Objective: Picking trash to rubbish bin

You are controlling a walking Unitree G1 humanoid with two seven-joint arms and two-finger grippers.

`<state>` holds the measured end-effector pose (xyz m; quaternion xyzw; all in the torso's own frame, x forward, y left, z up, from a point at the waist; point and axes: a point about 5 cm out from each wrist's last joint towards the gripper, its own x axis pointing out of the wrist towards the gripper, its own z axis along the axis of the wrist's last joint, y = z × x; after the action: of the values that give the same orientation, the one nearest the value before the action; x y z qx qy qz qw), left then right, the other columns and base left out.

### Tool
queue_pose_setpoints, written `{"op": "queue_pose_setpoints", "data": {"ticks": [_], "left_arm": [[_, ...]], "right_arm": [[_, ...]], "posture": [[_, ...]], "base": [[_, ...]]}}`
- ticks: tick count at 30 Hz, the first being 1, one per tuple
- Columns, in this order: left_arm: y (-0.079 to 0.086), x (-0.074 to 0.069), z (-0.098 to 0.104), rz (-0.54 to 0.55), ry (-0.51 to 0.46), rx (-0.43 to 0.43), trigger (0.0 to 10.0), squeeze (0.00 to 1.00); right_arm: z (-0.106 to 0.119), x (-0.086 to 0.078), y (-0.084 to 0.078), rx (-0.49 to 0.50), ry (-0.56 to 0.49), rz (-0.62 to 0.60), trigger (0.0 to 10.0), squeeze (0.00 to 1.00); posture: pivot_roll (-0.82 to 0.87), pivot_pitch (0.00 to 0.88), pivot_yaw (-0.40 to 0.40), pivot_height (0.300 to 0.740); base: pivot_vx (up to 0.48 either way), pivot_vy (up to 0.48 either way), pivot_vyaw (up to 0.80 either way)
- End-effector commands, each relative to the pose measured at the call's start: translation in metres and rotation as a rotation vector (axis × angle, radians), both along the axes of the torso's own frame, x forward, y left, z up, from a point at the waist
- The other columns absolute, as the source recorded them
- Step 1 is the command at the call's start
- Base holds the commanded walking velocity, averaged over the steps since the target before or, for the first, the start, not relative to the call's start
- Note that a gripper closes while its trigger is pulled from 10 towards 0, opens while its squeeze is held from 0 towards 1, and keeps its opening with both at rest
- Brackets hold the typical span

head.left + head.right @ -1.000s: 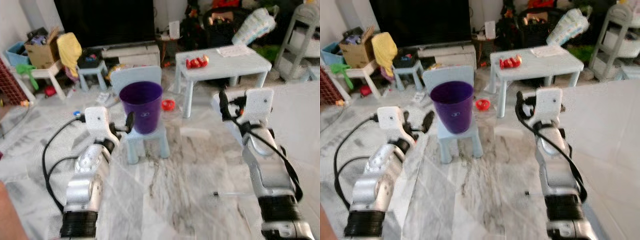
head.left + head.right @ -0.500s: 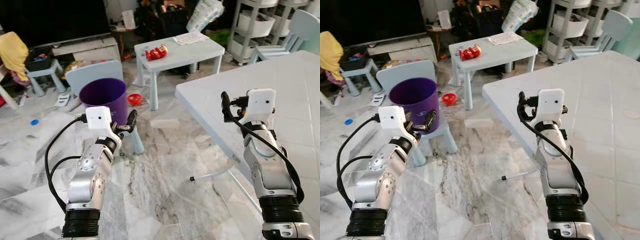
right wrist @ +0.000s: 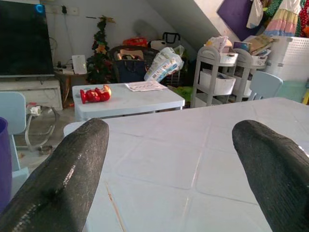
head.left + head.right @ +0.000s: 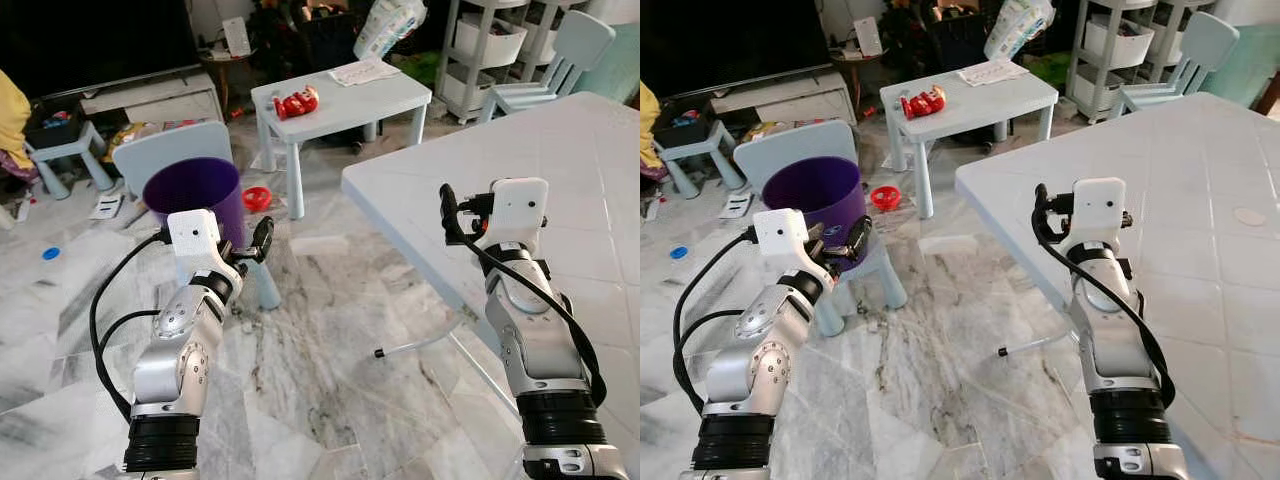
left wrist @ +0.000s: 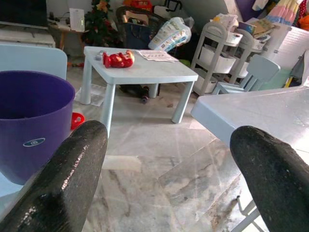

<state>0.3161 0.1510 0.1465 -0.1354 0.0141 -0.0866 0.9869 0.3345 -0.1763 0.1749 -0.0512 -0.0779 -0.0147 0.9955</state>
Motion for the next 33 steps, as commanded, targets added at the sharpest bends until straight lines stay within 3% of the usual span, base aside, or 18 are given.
{"op": "queue_pose_setpoints", "data": {"ticks": [1, 12, 23, 33], "left_arm": [[0.0015, 0.0017, 0.0068, 0.002, -0.019, 0.002, 10.0, 0.0], [0.0005, 0.0024, 0.0065, -0.002, -0.013, -0.009, 10.0, 0.0], [-0.0028, 0.0044, 0.0072, -0.015, -0.01, -0.012, 10.0, 0.0], [0.0012, 0.009, 0.0101, -0.002, -0.011, -0.007, 10.0, 0.0]], "right_arm": [[0.0056, 0.0023, 0.002, 0.0, -0.016, 0.007, 10.0, 0.0], [0.0063, 0.0033, 0.0026, 0.0, -0.019, 0.01, 10.0, 0.0], [0.0078, 0.0041, -0.0021, -0.004, -0.02, -0.005, 10.0, 0.0], [0.0101, 0.0082, -0.0009, -0.014, -0.021, 0.001, 10.0, 0.0]], "posture": [[-0.05, 0.0, 0.047, 0.74], [-0.06, 0.0, 0.048, 0.74], [-0.06, 0.0, 0.047, 0.74], [-0.07, 0.0, 0.052, 0.74]], "base": [[0.0, 0.0, -0.78], [0.0, 0.0, -0.79], [0.0, 0.44, -0.78], [0.0, 0.0, -0.78]]}}
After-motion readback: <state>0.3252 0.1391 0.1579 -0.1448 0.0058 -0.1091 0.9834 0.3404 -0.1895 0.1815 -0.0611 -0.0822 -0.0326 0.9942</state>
